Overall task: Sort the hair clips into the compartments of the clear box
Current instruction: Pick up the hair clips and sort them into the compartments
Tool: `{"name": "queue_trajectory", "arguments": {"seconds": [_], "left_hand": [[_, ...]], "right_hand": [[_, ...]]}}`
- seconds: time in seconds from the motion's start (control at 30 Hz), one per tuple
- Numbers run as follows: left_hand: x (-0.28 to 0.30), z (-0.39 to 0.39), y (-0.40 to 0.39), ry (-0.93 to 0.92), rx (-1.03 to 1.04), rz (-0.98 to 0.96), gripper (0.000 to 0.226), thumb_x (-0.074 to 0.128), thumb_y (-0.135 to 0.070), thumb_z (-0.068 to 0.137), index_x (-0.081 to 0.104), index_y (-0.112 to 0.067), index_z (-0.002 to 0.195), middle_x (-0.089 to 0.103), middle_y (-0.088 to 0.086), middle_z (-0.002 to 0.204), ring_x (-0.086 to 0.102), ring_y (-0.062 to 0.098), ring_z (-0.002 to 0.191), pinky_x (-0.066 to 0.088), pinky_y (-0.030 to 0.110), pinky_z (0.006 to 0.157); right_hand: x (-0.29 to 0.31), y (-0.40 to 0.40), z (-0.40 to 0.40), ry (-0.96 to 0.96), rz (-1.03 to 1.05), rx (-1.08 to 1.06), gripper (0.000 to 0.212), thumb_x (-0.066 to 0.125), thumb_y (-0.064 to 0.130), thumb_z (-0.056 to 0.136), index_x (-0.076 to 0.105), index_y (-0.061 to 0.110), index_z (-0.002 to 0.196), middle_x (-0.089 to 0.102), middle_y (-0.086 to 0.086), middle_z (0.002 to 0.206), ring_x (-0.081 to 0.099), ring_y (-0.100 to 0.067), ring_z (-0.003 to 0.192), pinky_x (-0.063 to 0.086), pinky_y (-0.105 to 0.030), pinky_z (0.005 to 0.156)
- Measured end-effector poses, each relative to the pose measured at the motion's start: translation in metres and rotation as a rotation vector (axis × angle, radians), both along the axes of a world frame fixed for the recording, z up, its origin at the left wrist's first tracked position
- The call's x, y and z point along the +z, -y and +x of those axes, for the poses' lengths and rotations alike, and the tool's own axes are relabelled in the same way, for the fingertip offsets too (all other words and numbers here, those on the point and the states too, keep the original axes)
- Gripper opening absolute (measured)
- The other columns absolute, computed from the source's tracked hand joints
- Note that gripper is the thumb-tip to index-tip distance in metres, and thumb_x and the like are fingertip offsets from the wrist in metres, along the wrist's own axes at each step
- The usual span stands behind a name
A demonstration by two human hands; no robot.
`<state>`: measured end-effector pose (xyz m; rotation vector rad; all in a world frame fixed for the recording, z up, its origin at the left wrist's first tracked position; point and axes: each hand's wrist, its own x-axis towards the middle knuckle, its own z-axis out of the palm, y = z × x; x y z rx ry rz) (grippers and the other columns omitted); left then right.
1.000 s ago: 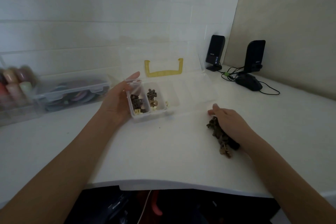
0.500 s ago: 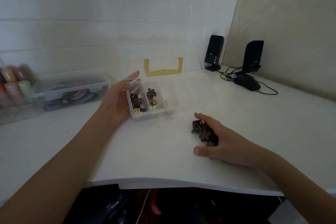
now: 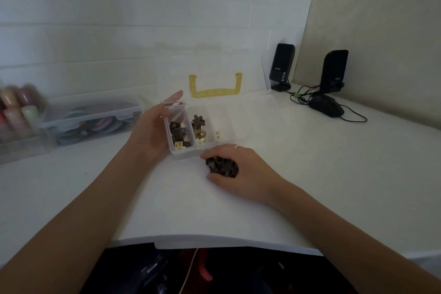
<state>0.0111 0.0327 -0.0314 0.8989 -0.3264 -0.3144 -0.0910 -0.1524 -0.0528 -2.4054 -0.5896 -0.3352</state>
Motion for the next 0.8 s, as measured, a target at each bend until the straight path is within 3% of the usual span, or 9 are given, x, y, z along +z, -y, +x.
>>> {"name": "queue_trajectory", "arguments": {"seconds": [0.23,0.37,0.43,0.5,0.57,0.7,0.8], "left_hand": [[0.0,0.002,0.001,0.012,-0.006,0.005,0.086,0.084,-0.021,0.031,0.066,-0.014,0.114,0.055,0.016,0.117,0.062,0.03,0.1,0.055,0.043,0.073],[0.0,0.0,0.001,0.023,-0.016,-0.01,0.083,0.085,-0.021,0.03,0.068,-0.014,0.111,0.061,0.015,0.111,0.068,0.029,0.092,0.056,0.042,0.071],[0.0,0.002,0.0,0.028,-0.013,0.005,0.083,0.084,-0.023,0.032,0.067,-0.015,0.113,0.057,0.015,0.118,0.065,0.029,0.097,0.055,0.043,0.076],[-0.001,0.003,-0.001,0.032,-0.017,0.014,0.087,0.083,-0.022,0.032,0.065,-0.015,0.116,0.054,0.015,0.121,0.062,0.028,0.099,0.055,0.043,0.079],[0.0,0.004,-0.001,0.037,-0.014,0.017,0.09,0.083,-0.021,0.029,0.064,-0.014,0.117,0.057,0.014,0.116,0.064,0.027,0.095,0.056,0.042,0.074],[0.002,0.002,0.0,0.049,-0.016,0.019,0.085,0.085,-0.022,0.027,0.069,-0.015,0.11,0.063,0.011,0.103,0.067,0.025,0.088,0.056,0.039,0.069],[0.003,0.002,0.0,0.059,-0.008,0.032,0.077,0.086,-0.025,0.026,0.073,-0.018,0.101,0.065,0.009,0.098,0.066,0.024,0.087,0.056,0.039,0.072]], "right_hand": [[0.001,0.006,-0.001,-0.019,0.085,-0.009,0.041,0.076,0.04,0.071,0.062,0.03,0.109,0.066,0.012,0.107,0.058,-0.002,0.1,0.047,-0.024,0.093],[0.004,0.008,-0.004,-0.117,0.184,-0.045,0.034,0.065,0.052,0.074,0.064,0.034,0.103,0.067,0.014,0.1,0.063,-0.004,0.088,0.056,-0.03,0.077],[0.006,0.01,-0.004,-0.116,0.252,-0.083,0.025,0.05,0.044,0.089,0.068,0.03,0.102,0.068,0.014,0.1,0.064,-0.001,0.09,0.054,-0.024,0.081],[0.008,0.014,-0.003,-0.103,0.324,-0.155,0.032,0.041,0.034,0.096,0.071,0.025,0.098,0.069,0.015,0.098,0.061,0.005,0.094,0.044,-0.011,0.085],[0.009,0.021,-0.003,-0.137,0.334,-0.234,0.032,0.042,0.032,0.096,0.072,0.024,0.097,0.069,0.014,0.098,0.059,0.005,0.093,0.039,-0.005,0.081],[0.008,0.034,-0.002,-0.257,0.146,-0.232,0.025,0.049,0.022,0.094,0.066,0.025,0.113,0.063,0.015,0.105,0.056,0.002,0.095,0.035,0.0,0.077],[0.009,0.036,-0.002,-0.247,0.158,-0.23,0.023,0.052,0.017,0.093,0.07,0.024,0.106,0.065,0.015,0.096,0.057,0.005,0.083,0.038,0.002,0.069]]}}
